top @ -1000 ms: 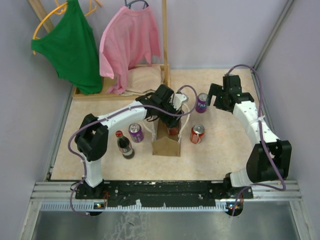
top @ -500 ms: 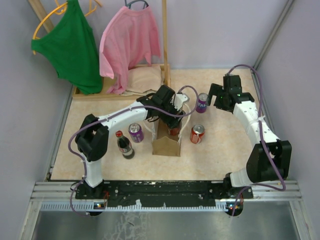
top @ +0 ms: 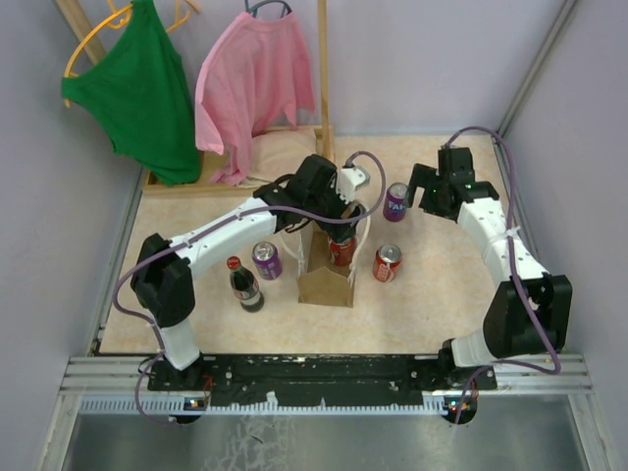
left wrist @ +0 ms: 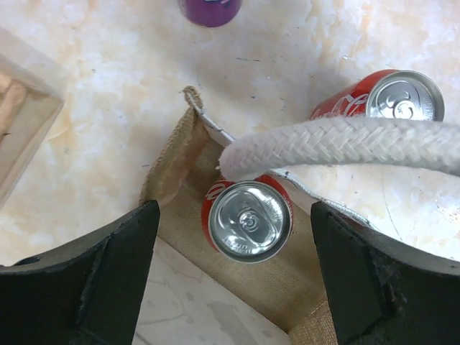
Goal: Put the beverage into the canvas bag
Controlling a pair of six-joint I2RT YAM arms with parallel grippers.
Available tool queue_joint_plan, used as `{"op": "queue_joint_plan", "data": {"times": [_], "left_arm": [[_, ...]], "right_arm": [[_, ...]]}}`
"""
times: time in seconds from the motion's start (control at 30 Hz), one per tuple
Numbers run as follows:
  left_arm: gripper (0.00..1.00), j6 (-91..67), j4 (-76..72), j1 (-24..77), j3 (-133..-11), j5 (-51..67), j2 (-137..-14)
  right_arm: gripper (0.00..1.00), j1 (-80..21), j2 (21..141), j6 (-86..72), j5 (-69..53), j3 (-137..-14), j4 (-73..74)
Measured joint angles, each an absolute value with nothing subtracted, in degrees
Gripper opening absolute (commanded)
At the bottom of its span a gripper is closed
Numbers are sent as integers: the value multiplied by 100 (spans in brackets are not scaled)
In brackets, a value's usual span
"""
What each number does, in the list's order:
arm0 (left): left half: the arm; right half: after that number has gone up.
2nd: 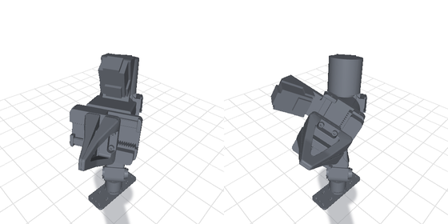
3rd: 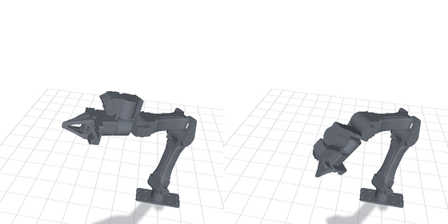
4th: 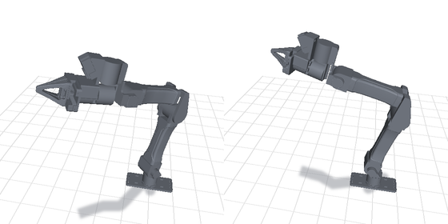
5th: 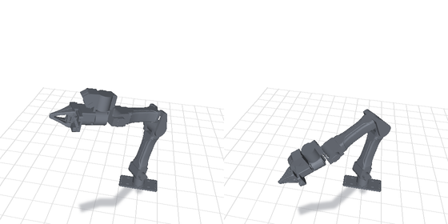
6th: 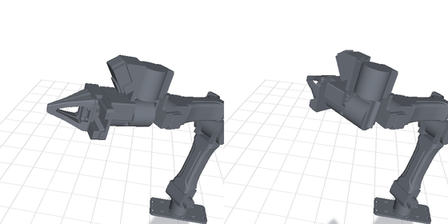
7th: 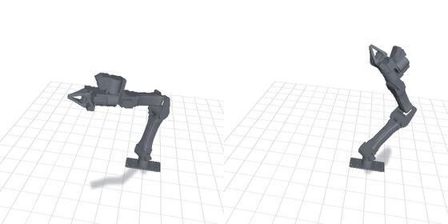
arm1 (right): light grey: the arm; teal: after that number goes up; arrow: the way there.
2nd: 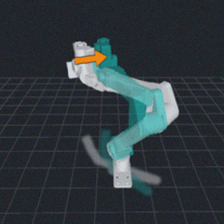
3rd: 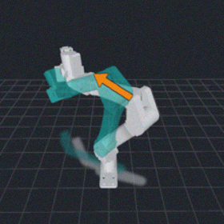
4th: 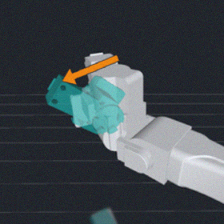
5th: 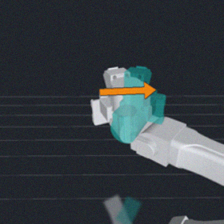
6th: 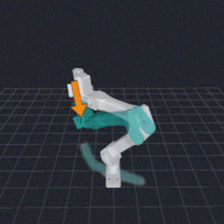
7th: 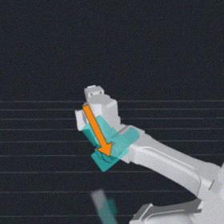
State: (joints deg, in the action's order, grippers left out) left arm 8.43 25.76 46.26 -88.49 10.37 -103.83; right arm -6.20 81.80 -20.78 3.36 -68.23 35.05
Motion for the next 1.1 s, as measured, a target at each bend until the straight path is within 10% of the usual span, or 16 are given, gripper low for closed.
{"op": "queue_joint_plan", "data": {"times": [1.1], "left_arm": [[91,421,2718,2137,-7107,937,-7664]], "right_arm": [[94,-1076,12245,-1459,285,-11515,5883]]}}
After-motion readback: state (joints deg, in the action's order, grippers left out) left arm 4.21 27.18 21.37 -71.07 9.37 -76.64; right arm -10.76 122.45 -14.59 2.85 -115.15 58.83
